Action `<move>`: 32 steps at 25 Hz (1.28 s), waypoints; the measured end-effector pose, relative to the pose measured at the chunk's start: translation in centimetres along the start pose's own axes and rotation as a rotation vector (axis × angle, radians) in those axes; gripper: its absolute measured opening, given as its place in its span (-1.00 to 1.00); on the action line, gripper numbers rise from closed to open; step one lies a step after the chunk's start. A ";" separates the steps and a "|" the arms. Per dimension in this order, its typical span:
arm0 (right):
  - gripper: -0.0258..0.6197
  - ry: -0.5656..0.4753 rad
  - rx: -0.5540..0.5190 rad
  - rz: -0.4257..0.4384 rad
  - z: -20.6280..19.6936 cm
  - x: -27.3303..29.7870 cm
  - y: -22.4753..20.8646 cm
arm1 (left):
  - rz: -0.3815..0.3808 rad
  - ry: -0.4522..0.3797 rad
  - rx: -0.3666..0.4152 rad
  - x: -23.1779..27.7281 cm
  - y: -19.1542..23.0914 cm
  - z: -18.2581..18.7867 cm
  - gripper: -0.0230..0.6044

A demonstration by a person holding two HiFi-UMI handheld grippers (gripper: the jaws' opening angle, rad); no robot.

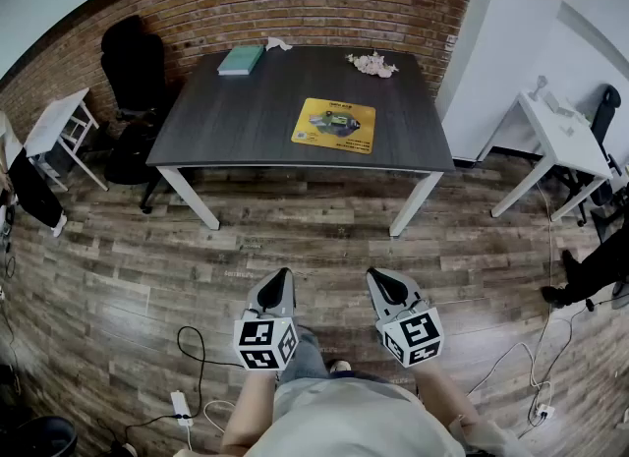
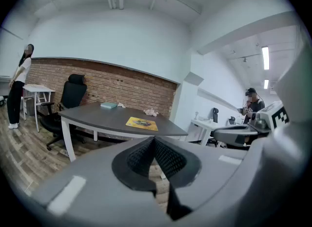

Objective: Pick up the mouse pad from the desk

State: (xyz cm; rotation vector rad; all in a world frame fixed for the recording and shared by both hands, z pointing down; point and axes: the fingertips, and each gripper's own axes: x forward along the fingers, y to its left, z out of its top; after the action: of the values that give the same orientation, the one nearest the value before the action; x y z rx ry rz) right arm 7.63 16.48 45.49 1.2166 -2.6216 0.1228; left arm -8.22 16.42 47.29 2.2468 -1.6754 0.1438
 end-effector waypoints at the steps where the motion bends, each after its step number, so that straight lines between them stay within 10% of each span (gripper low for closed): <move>1: -0.92 -0.014 0.009 -0.005 0.0 -1.2 0.3 | -0.014 0.004 0.012 -0.9 -1.0 -0.5 -0.89; 22: -0.91 -0.048 0.014 -0.027 -1.1 -8.3 1.7 | -0.060 -0.006 0.031 -6.2 -7.3 -2.6 -0.89; 28: -0.14 -0.059 0.018 -0.023 -0.7 -7.9 1.2 | -0.102 0.007 0.029 -5.6 -8.2 -2.4 -0.86; 32: 0.06 -0.048 0.040 -0.013 -0.8 -7.6 0.8 | -0.138 0.010 0.022 -4.9 -8.7 -1.9 -0.28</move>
State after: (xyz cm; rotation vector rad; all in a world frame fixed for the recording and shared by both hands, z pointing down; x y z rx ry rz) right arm 11.85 22.75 44.31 1.2650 -2.6642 0.1454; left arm -1.25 23.69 45.93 2.3648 -1.5152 0.1401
